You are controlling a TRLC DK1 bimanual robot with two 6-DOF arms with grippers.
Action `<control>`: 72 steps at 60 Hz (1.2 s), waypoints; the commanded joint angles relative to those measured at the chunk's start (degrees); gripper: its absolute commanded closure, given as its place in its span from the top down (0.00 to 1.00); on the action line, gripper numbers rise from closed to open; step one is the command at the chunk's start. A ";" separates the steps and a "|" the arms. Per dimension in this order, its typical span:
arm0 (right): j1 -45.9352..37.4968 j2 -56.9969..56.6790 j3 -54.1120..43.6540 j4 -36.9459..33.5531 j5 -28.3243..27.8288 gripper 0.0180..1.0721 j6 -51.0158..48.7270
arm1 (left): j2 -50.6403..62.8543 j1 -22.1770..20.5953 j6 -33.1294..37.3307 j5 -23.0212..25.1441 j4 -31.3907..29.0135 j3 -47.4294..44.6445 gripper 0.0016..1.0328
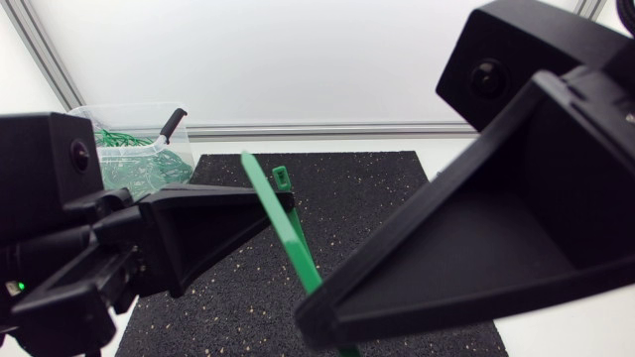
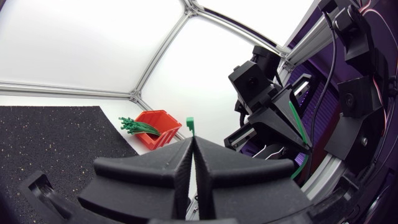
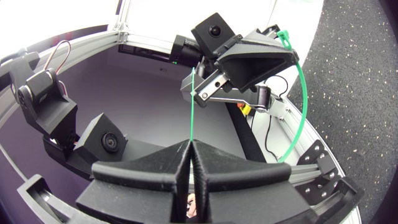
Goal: Take a green cable tie from the red box, thread the tail through the head to close it, then place it in the transparent bin on the left.
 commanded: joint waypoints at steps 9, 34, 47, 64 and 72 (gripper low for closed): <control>-2.25 0.43 1.80 -5.32 -0.55 0.05 1.76 | 0.27 -3.27 3.17 -4.66 3.24 -0.37 0.04; -4.09 2.10 1.71 -7.61 -0.99 0.05 2.02 | -0.26 -6.34 8.10 -10.11 5.87 -2.92 0.04; -4.62 2.89 1.54 -7.52 -0.99 0.05 2.02 | -1.05 -9.24 10.03 -13.10 5.96 -3.27 0.04; -5.59 2.72 0.75 -7.17 -0.99 0.05 2.02 | -3.16 -10.65 11.52 -15.65 5.17 -3.18 0.04; -5.85 2.72 0.40 -6.90 -0.99 0.05 2.02 | -3.69 -10.74 11.61 -16.17 4.91 -3.09 0.04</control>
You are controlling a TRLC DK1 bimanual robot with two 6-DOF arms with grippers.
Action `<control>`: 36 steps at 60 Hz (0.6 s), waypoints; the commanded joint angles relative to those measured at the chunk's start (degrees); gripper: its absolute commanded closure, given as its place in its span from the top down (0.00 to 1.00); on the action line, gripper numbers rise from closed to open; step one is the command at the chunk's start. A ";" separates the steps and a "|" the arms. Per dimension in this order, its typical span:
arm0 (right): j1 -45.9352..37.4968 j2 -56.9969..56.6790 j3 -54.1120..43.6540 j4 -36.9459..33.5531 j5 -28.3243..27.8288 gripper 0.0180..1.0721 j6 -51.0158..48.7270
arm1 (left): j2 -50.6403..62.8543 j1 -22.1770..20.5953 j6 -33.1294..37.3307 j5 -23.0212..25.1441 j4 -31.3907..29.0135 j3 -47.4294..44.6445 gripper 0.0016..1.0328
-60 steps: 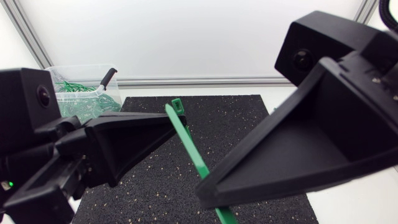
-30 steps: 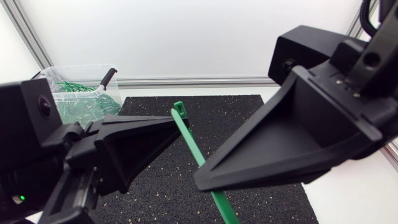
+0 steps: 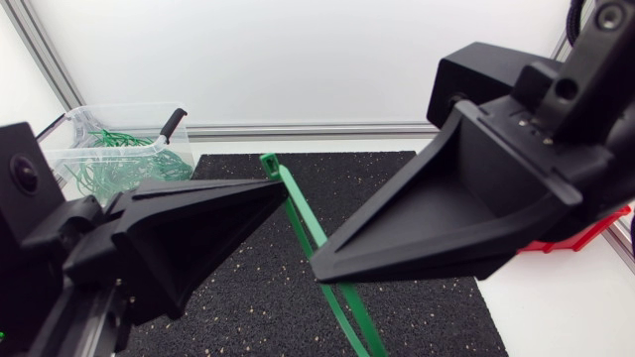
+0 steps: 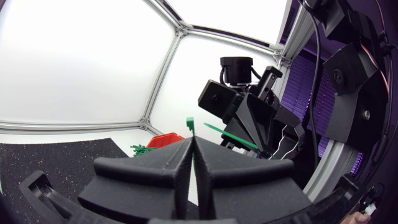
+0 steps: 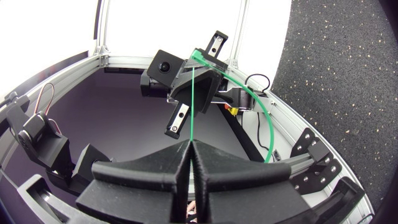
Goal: Take a green cable tie from the red box, thread the tail through the head to close it, then place it in the transparent bin on the left.
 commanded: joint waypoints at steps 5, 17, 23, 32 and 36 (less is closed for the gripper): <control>-0.34 0.47 0.00 0.20 -0.36 0.05 1.80 | -0.74 -0.62 0.79 -0.44 -0.08 -0.99 0.04; -0.26 0.82 0.00 0.46 -0.36 0.05 1.71 | 0.05 -1.41 0.79 -0.44 -0.16 -0.99 0.04; -0.26 1.17 -0.17 0.73 -0.36 0.05 1.71 | 0.23 -1.76 0.79 -0.44 -0.16 -0.73 0.04; -0.26 1.79 -0.70 1.43 -0.36 0.05 1.54 | 0.40 -1.94 0.79 -0.44 -0.16 -0.82 0.04; -0.34 2.22 -0.88 1.78 -0.27 0.05 1.54 | 0.40 -1.94 0.88 -0.52 -0.16 -0.82 0.04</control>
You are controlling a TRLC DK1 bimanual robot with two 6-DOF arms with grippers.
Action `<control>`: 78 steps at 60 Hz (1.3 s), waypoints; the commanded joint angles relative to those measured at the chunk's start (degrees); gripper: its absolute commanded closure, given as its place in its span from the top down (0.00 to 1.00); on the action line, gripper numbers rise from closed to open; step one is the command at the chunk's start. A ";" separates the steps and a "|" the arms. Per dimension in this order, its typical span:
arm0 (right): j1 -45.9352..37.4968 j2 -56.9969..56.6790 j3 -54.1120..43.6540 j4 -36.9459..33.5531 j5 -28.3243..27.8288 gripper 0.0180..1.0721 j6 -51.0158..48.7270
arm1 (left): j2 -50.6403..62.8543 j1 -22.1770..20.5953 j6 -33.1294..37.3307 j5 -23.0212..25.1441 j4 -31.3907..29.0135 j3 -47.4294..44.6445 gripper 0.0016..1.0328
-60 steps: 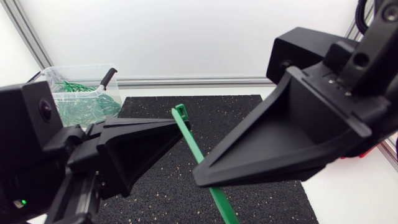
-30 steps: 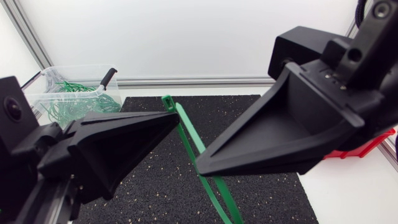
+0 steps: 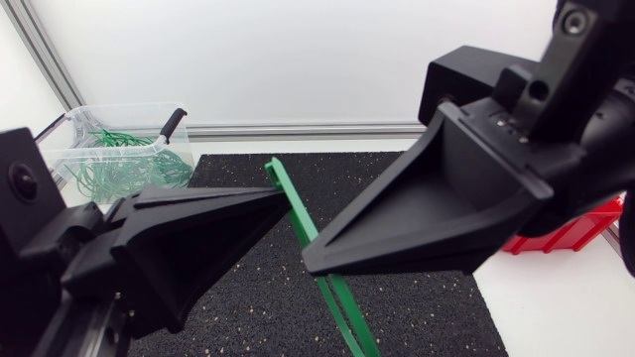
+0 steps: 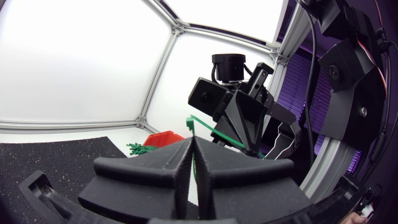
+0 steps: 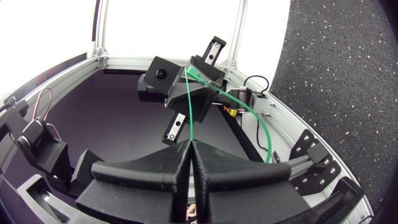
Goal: Take a green cable tie from the red box, thread the tail through the head to close it, then place it in the transparent bin on the left.
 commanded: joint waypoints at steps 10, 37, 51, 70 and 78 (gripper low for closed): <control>0.20 0.36 -1.47 1.28 -0.36 0.05 1.54 | 0.65 -0.16 0.97 -0.88 0.14 -0.82 0.04; 0.29 -0.52 -2.35 1.37 -0.27 0.05 1.54 | 0.21 1.95 -0.70 -0.88 0.05 -0.55 0.04; 0.47 -1.13 -2.35 1.98 0.08 0.05 1.54 | 0.21 1.59 -0.88 -0.88 -0.39 -0.91 0.04; 0.56 -1.39 -2.79 2.51 0.35 0.05 1.71 | 0.56 1.33 -0.88 -0.79 -0.56 -0.64 0.04; 0.56 -0.95 -2.79 2.77 0.35 0.06 1.71 | 0.82 1.07 -0.88 -0.79 -0.56 -0.47 0.04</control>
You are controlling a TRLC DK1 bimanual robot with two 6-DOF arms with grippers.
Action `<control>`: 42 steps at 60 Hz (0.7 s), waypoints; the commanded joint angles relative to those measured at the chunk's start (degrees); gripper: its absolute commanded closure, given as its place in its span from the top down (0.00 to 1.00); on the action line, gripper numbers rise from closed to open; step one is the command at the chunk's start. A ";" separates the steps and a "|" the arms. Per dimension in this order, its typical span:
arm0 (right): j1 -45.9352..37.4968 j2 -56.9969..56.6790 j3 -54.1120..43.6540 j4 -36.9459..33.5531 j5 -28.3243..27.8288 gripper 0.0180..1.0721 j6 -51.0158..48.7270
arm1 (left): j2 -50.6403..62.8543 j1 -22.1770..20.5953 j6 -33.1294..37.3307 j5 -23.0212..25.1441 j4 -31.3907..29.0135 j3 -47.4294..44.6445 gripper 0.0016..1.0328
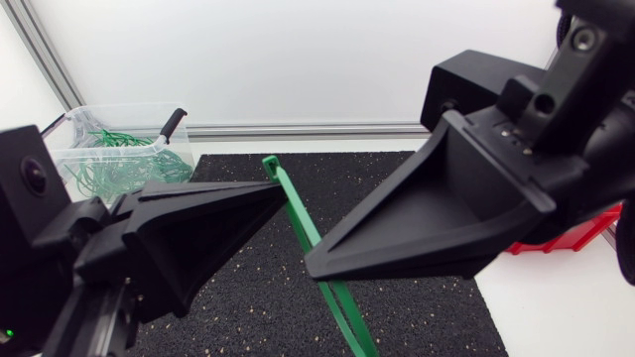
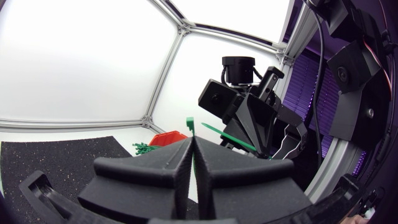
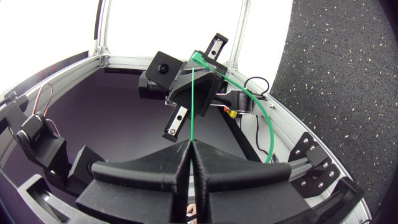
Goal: Take a green cable tie from the red box, thread the tail through the head to close it, then place it in the transparent bin on the left.
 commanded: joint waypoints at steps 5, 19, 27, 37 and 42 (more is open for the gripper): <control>0.58 0.31 -1.19 1.03 0.13 0.05 1.69 | 0.45 -0.44 -0.81 -0.24 -0.15 -0.47 0.04; 0.93 0.84 -1.63 1.73 0.39 0.05 1.78 | 0.36 -0.53 -0.81 -0.24 -0.23 -0.55 0.04; 1.02 1.10 -1.98 1.99 0.57 0.05 1.78 | 0.45 -0.62 -0.81 -0.24 -0.23 -0.47 0.04; 0.93 1.10 -2.34 2.43 0.65 0.05 1.78 | 0.45 -0.88 -0.81 -0.15 -0.32 -0.47 0.04; 0.93 0.84 -2.25 2.52 0.74 0.05 1.78 | 0.45 -0.97 -0.72 -0.15 -0.41 -0.64 0.04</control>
